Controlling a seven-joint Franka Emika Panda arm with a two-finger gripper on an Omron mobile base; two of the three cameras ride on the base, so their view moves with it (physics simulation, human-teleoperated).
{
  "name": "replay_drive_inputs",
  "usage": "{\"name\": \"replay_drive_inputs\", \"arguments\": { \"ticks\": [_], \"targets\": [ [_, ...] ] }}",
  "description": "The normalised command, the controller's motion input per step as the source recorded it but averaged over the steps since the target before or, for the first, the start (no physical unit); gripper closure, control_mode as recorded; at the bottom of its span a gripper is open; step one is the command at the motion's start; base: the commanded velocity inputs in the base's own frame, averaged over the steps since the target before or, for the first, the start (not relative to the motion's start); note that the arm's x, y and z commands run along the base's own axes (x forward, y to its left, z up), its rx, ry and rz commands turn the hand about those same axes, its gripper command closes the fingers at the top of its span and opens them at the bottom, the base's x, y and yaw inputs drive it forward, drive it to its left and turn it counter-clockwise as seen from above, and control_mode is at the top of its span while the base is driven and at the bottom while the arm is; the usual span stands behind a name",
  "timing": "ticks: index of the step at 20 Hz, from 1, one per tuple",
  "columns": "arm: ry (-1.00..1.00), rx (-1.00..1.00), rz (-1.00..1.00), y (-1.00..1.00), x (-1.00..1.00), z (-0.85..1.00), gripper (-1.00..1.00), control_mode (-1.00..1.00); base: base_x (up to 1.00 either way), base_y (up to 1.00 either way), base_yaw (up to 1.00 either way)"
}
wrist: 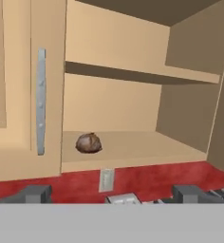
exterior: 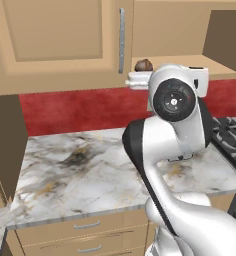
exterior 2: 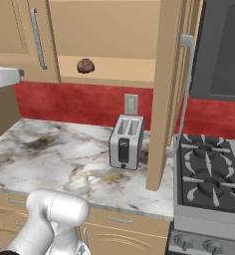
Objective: The dining table condiment station is running low on condiment bottle. Refill the condiment station by opening the cabinet and taking the condiment bottle from the cabinet and placing it on the dining table.
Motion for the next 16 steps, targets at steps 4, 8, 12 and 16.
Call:
{"name": "replay_drive_inputs", "arguments": {
  "ticks": [4, 8, 12, 16],
  "targets": [
    [0.0, 0.0, 0.05, 0.04, 0.14, 0.01, -1.0, -1.0, 0.0, 0.0, 0.0],
    [-0.03, 0.0, 0.05, 0.08, 0.08, 0.09, -1.0, -1.0, 0.0, 0.0, 0.0],
    [0.0, 0.0, 0.03, 0.16, 0.26, 0.07, -1.0, -1.0, 0.0, 0.0, 0.0],
    [0.0, -0.02, 0.02, 0.31, 0.48, 0.27, -1.0, -1.0, 0.0, 0.0, 0.0]
  ]
}}
